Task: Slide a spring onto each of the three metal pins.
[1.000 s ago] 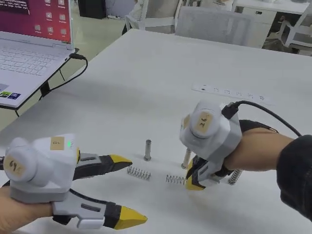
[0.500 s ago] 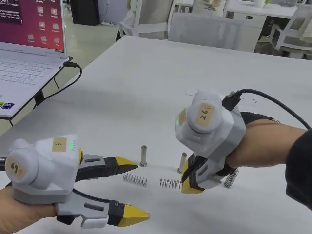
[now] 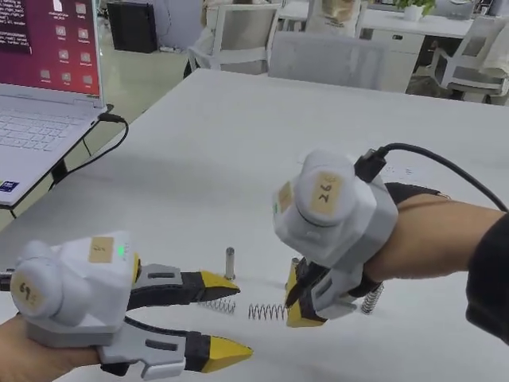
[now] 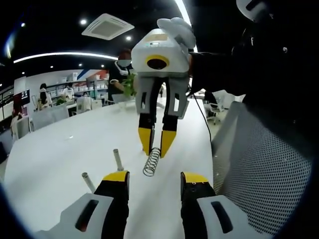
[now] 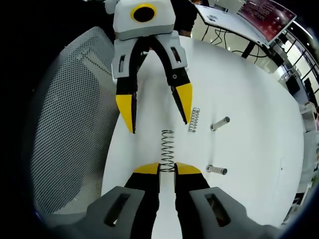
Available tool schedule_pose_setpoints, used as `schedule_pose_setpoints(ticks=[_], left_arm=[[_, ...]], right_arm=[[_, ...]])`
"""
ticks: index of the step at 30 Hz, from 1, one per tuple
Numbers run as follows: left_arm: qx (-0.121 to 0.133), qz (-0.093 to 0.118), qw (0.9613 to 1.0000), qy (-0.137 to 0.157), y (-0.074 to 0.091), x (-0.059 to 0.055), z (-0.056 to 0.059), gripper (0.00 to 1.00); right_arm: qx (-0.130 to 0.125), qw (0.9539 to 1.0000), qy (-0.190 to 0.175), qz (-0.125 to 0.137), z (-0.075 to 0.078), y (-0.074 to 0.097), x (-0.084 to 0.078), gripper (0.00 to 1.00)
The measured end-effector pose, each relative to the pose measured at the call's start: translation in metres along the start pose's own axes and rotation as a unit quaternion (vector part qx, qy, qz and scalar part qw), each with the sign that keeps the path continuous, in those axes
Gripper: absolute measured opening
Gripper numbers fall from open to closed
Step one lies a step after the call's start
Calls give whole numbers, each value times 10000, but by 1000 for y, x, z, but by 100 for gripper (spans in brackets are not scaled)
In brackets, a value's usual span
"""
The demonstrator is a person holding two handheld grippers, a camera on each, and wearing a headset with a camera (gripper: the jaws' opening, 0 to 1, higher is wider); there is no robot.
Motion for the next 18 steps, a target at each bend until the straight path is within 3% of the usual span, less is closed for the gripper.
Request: schedule_pose_setpoints(ticks=[18], left_arm=[[-130, 10, 9998, -171, -4, 1, 2, 8]], right_arm=[[60, 9998, 214, 2, -6, 1, 9, 8]])
Point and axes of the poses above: the centre of the closed fingertips' face, and the gripper's own axes: y roughly backward along the fingers, z roughly to its right, x roughly out of its top, the point moved 7 cm from there along y, roughly backward along the fingers, and after that the axes turned 3 degrees about z, right-handed, at the moved point
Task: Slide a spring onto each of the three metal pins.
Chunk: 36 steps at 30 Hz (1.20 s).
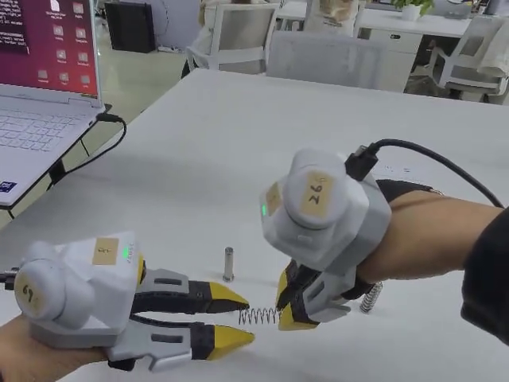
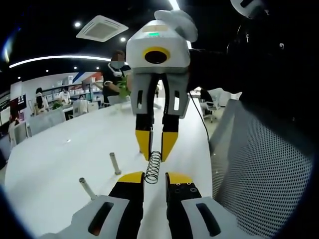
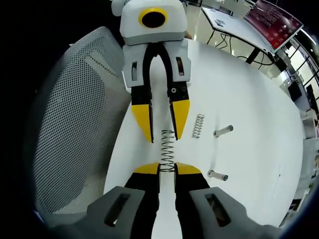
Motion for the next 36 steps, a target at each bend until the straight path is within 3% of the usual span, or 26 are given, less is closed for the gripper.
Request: schedule_pose_setpoints(ticks=[5, 25, 36], left_arm=[[41, -11, 10000, -38, 0, 0, -1, 3], [-57, -17, 10000, -57, 2, -2, 2, 2], [-92, 126, 9998, -84, 3, 7, 4, 2]], right_arm=[[15, 10000, 60, -10, -1, -1, 1, 8], [68, 10000, 28, 56, -2, -5, -2, 10], [176, 9998, -49, 20, -3, -11, -7, 9]])
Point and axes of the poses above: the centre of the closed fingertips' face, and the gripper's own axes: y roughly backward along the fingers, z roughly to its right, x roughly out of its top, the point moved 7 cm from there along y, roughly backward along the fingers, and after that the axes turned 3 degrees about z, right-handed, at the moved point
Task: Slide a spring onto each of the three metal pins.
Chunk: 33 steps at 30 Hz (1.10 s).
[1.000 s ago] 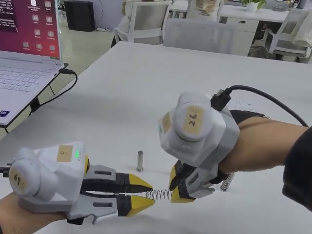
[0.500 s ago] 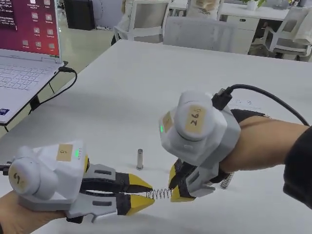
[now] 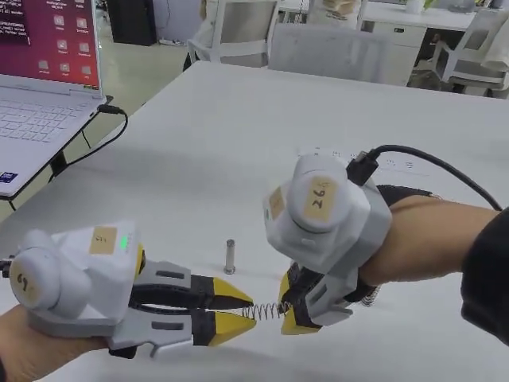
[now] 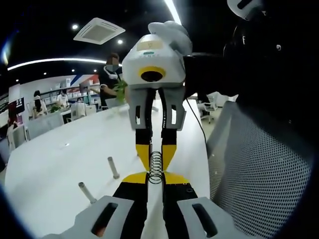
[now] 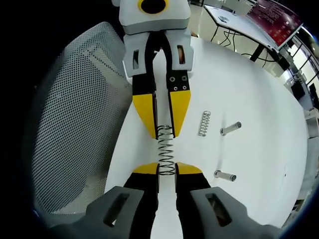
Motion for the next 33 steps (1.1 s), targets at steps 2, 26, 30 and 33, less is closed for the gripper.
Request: schedule_pose_setpoints(ticks=[2, 26, 30, 33], left_arm=[[1, 17, 10000, 8, 0, 1, 0, 2], [-24, -143, 9999, 79, -1, -6, 0, 3], [-36, -119, 9999, 90, -1, -6, 0, 3], [-37, -113, 9999, 83, -2, -6, -1, 3]], right_arm=[[0, 10000, 1, 1, 0, 0, 0, 9], [-81, 9988, -35, 486, -4, 17, 24, 9], [-79, 9985, -5, 549, -4, 18, 29, 8], [-102, 9984, 48, 549, -5, 18, 32, 8]])
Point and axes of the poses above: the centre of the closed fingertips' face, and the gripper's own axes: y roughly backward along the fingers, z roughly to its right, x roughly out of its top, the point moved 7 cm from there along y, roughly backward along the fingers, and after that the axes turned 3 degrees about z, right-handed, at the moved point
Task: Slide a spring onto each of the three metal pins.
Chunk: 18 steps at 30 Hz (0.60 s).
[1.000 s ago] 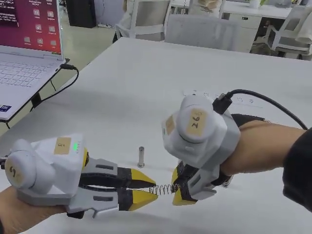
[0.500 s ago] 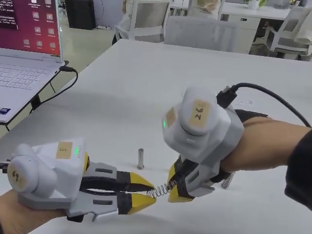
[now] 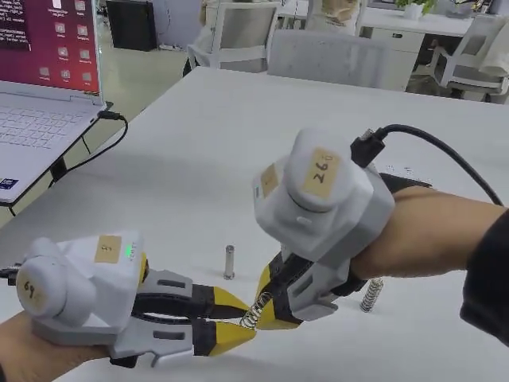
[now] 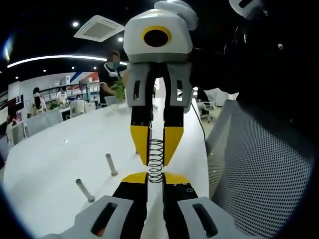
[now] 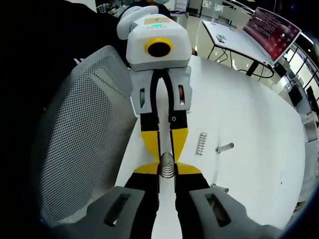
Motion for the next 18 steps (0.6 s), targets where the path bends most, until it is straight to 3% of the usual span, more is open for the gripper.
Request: schedule_pose_setpoints(ticks=[18], left_arm=[[-19, -11, 10000, 18, -3, -1, 0, 3]], right_arm=[[3, 10000, 60, -46, 1, -1, 3, 8]])
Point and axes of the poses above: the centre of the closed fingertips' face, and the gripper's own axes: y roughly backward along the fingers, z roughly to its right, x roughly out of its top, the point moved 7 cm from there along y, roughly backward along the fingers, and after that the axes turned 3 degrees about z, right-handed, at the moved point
